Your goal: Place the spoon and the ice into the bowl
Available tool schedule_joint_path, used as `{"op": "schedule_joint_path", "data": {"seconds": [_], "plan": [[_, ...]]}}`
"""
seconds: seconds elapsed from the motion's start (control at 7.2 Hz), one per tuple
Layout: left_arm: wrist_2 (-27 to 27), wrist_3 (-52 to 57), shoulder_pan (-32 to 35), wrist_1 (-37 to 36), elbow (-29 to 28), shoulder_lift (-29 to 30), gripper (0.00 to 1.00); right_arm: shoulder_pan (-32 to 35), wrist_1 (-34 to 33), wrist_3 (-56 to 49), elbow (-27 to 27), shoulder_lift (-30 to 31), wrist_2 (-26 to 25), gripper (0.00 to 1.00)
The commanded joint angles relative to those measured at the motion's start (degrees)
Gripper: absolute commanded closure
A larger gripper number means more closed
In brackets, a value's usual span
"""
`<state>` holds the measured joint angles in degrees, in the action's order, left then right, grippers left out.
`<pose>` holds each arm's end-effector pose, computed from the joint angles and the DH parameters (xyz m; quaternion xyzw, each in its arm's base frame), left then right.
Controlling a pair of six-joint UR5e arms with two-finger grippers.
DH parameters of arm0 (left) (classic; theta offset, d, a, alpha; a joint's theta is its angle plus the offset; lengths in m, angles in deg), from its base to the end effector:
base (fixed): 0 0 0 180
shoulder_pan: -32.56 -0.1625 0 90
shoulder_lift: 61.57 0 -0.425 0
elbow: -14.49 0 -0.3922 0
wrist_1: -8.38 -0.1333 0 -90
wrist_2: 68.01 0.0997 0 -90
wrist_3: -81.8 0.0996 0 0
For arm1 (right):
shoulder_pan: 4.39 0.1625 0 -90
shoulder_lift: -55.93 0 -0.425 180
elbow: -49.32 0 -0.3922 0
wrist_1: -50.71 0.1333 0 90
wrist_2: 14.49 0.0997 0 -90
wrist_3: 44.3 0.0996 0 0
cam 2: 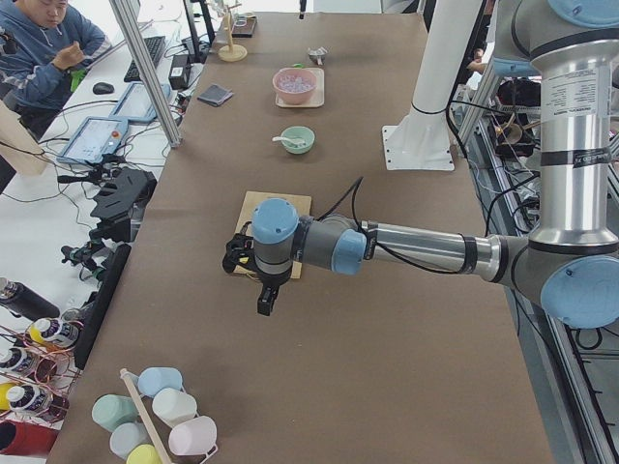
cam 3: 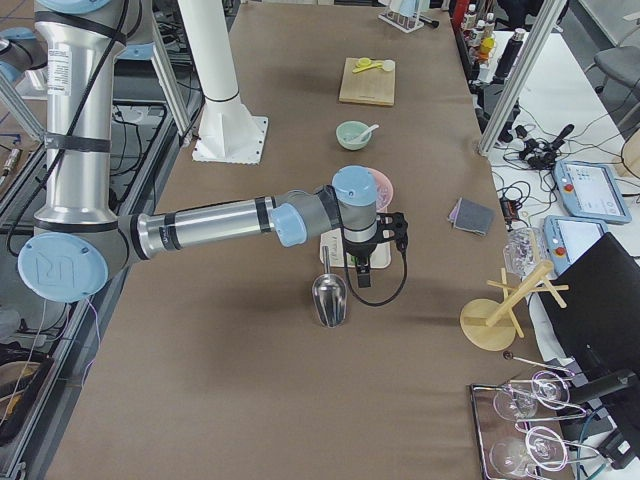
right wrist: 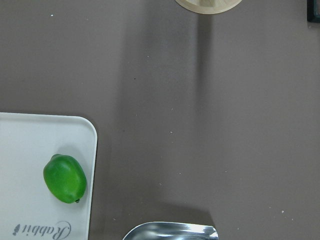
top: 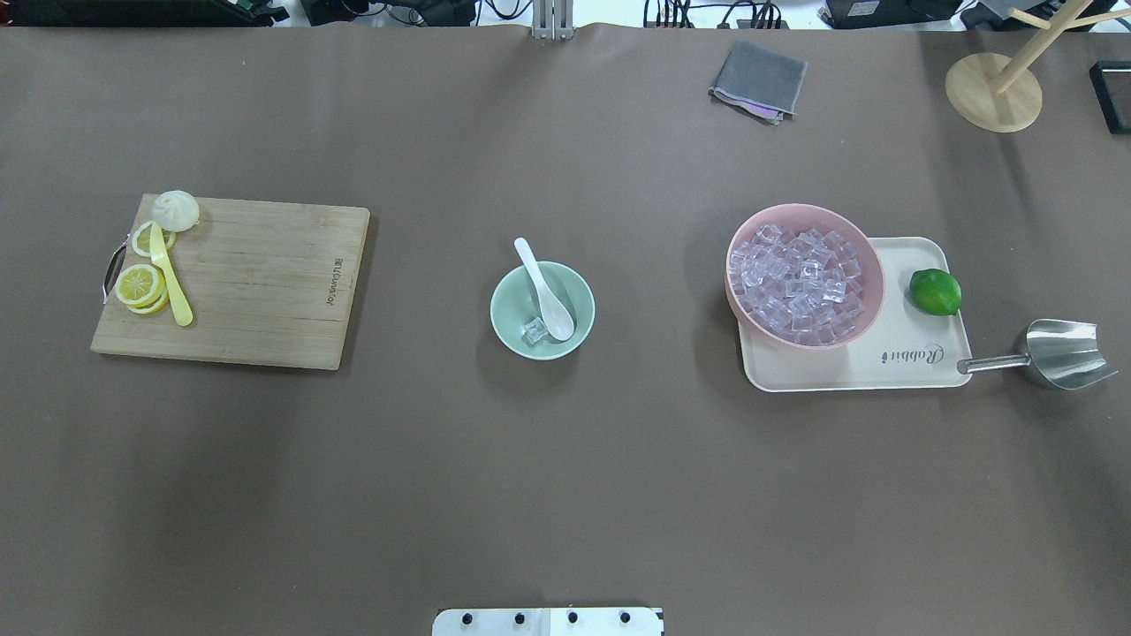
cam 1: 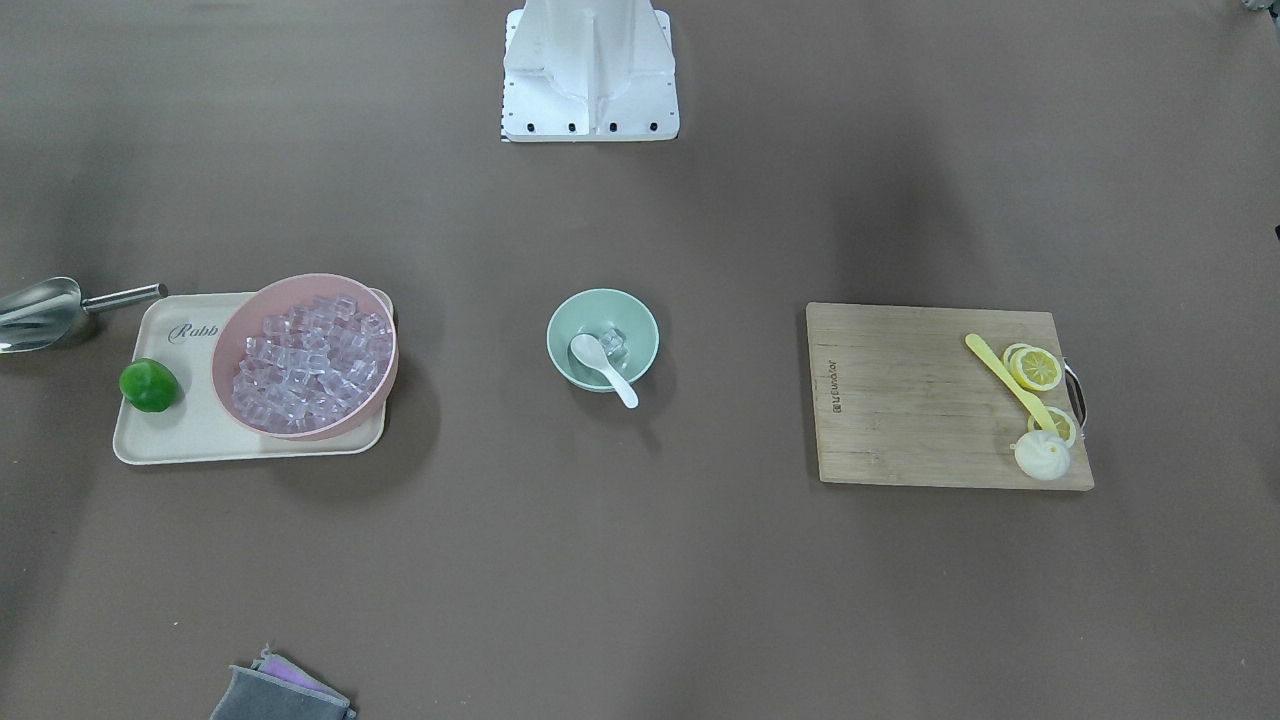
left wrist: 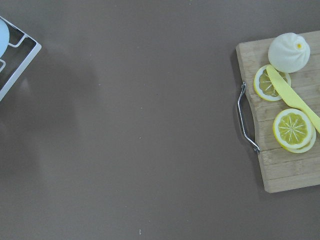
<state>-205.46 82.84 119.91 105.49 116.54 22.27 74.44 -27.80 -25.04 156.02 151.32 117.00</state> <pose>-0.0387 -0.4591 0.5880 0.0980 0.4012 0.0748 0.9077 -0.0241 -0.4697 0.5388 0.0872 -0.3836 -0.0052 0.9194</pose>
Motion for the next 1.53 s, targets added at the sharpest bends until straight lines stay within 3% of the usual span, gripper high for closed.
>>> {"op": "schedule_joint_path", "data": {"seconds": [0.0,1.11,1.39], "plan": [[-0.36,0.18,0.97,0.18,1.40,-2.60,0.01,0.01,0.01,0.08,0.18,-0.03,0.78,0.00],[-0.54,-0.08,0.79,0.36,3.50,-2.45,0.01,0.53,0.01,-0.01,1.22,-0.47,2.55,0.00],[-0.71,0.01,0.79,0.36,3.68,-2.27,0.01,0.53,-0.07,-0.10,2.54,1.10,5.16,0.00]]}}
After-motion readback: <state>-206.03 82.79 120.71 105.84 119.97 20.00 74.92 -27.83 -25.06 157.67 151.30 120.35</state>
